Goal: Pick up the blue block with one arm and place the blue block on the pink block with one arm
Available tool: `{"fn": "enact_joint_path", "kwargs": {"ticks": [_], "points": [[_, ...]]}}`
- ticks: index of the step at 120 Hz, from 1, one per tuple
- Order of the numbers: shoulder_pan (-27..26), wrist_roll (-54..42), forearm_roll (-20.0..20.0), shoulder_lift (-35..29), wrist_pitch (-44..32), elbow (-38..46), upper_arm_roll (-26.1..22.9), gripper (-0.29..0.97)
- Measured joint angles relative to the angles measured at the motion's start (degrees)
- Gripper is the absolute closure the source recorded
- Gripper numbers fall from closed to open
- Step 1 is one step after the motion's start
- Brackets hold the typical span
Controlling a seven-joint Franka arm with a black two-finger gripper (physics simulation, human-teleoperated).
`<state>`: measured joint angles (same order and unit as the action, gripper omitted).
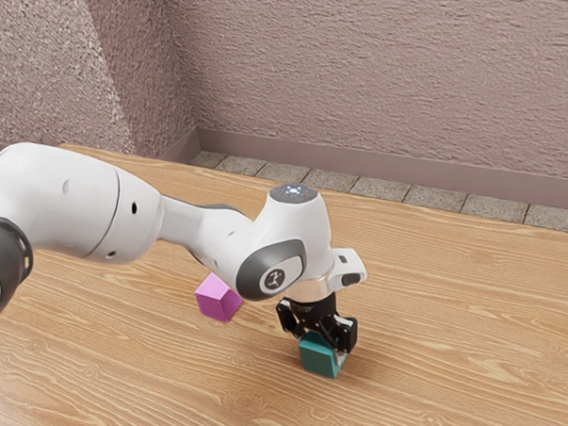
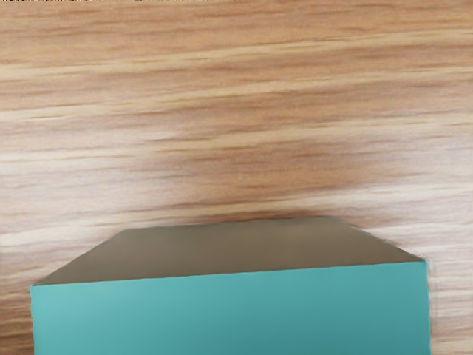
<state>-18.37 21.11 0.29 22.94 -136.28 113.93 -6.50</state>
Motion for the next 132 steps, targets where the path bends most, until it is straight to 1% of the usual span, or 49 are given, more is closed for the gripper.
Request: {"fn": "enact_joint_path", "kwargs": {"ticks": [29,38,46,69,78,92,102,132], "points": [[0.0,0.1,0.3,-0.4,0.0,0.0,0.0,0.27],[0.1,0.1,0.4,-1.4,0.1,0.1,0.0,0.28],[0.2,0.0,0.4,-3.1,0.3,0.2,0.0,0.28],[0.5,-0.6,0.5,-12.0,3.5,0.5,1.7,0.29],[0.5,-1.1,0.5,-14.6,5.2,1.0,3.4,0.29],[0.8,-2.6,0.5,-16.9,8.1,0.8,6.7,0.29],[0.9,-3.8,0.5,-17.4,10.0,0.3,8.9,0.29],[0.6,-7.3,0.8,-17.2,12.9,0.4,12.5,0.29]]}}
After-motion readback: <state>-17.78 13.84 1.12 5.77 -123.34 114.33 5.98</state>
